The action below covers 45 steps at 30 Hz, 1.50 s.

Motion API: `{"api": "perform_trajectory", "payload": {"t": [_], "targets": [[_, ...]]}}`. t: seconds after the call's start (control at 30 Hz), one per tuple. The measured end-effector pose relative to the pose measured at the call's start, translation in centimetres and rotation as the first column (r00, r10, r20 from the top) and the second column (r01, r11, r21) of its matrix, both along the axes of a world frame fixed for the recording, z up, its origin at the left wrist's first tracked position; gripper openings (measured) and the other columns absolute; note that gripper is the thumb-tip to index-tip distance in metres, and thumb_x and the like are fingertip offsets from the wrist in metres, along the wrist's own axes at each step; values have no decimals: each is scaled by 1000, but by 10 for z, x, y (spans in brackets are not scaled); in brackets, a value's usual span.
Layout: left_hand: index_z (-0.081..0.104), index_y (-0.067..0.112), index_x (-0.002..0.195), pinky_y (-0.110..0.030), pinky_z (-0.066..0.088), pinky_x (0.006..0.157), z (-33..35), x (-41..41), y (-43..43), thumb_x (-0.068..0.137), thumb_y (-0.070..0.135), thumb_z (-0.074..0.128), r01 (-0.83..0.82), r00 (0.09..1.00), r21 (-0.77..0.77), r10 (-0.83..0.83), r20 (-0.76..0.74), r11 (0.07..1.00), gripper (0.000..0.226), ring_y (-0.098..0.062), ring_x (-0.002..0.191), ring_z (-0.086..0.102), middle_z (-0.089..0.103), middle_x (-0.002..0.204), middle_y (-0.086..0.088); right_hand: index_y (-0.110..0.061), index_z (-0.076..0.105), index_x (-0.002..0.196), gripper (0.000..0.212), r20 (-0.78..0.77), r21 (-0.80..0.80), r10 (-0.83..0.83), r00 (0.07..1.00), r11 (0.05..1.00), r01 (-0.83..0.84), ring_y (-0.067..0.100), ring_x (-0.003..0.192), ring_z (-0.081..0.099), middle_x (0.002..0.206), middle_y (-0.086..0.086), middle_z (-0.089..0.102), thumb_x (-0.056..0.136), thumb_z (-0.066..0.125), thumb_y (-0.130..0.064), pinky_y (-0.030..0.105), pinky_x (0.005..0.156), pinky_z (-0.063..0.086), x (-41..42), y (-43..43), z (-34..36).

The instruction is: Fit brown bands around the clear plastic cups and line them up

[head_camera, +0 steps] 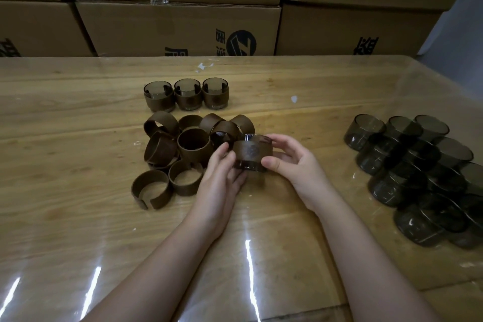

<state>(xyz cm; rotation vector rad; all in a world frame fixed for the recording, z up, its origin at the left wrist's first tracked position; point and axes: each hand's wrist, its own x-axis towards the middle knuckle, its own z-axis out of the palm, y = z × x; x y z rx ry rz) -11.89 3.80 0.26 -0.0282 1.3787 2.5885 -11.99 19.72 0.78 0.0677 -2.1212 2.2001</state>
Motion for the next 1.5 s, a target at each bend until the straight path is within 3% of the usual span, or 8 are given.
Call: {"api": "perform_trajectory", "payload": {"t": [0.13, 0.37, 0.67, 0.87, 1.1, 1.27, 1.37, 1.5], "targets": [[42, 8, 137, -26, 50, 97, -7, -2, -1, 93, -7, 45, 3, 1000, -62, -5, -29, 998, 47, -17, 116, 61, 63, 125, -7, -29, 60, 113, 47, -28, -53, -74, 997, 996, 73, 0, 96, 67, 118, -5, 61, 79, 73, 1, 14, 79, 51, -3, -7, -5], [39, 13, 143, -36, 43, 104, -12, -3, -4, 93, 2, 52, -9, 993, -197, -15, -120, 980, 53, -12, 121, 57, 56, 136, -1, -24, 56, 118, 49, -50, -156, -129, 990, 980, 120, -4, 103, 65, 116, -11, 61, 77, 73, -4, 13, 80, 51, -4, -17, -8], [53, 30, 121, -31, 52, 93, -9, -2, -1, 94, 5, 52, -38, 989, -180, 11, -147, 983, 37, -8, 112, 62, 61, 123, 6, -31, 50, 126, 50, -106, 8, -77, 991, 997, 78, -3, 102, 65, 125, -10, 55, 88, 65, -2, 14, 84, 49, -1, -21, -10], [48, 39, 122, -32, 47, 102, -2, 4, 0, 94, 3, 52, -62, 975, -228, 10, -223, 972, 46, -8, 116, 60, 56, 132, 1, -41, 53, 120, 47, -109, 78, -98, 989, 991, 107, 2, 105, 65, 124, -10, 56, 91, 62, -5, 29, 100, 48, -3, -22, -13], [48, 38, 123, -36, 45, 105, 0, 4, 0, 94, 0, 52, -72, 976, -244, 18, -217, 967, 47, -7, 112, 62, 58, 130, 2, -43, 55, 118, 48, -107, 106, -112, 988, 987, 124, 7, 105, 66, 123, -10, 58, 90, 64, -6, 40, 104, 47, -4, -22, -13], [46, 27, 132, -35, 44, 106, 1, 7, 0, 93, -1, 54, -144, 963, -263, 74, -261, 954, 49, -15, 124, 54, 54, 136, -3, -38, 50, 125, 48, -100, 76, -80, 992, 993, 88, -3, 103, 64, 132, 1, 55, 89, 66, -9, 20, 91, 50, -2, -22, -10], [40, 22, 135, -15, 43, 99, 1, 6, -4, 91, -9, 53, -190, 938, -308, 79, -339, 932, 55, -4, 125, 51, 52, 136, 3, -29, 42, 133, 57, -83, 51, -34, 996, 998, 39, -12, 102, 61, 125, -9, 55, 87, 66, -5, 8, 81, 47, -1, -22, -9], [47, 22, 135, -14, 48, 87, 0, 7, -4, 92, -8, 52, -114, 941, -353, -13, -337, 929, 53, 1, 115, 57, 59, 123, 17, -32, 40, 135, 73, -114, 81, -95, 989, 991, 104, -15, 109, 56, 121, -25, 56, 79, 74, 0, 9, 86, 47, 1, -20, -11]]}}
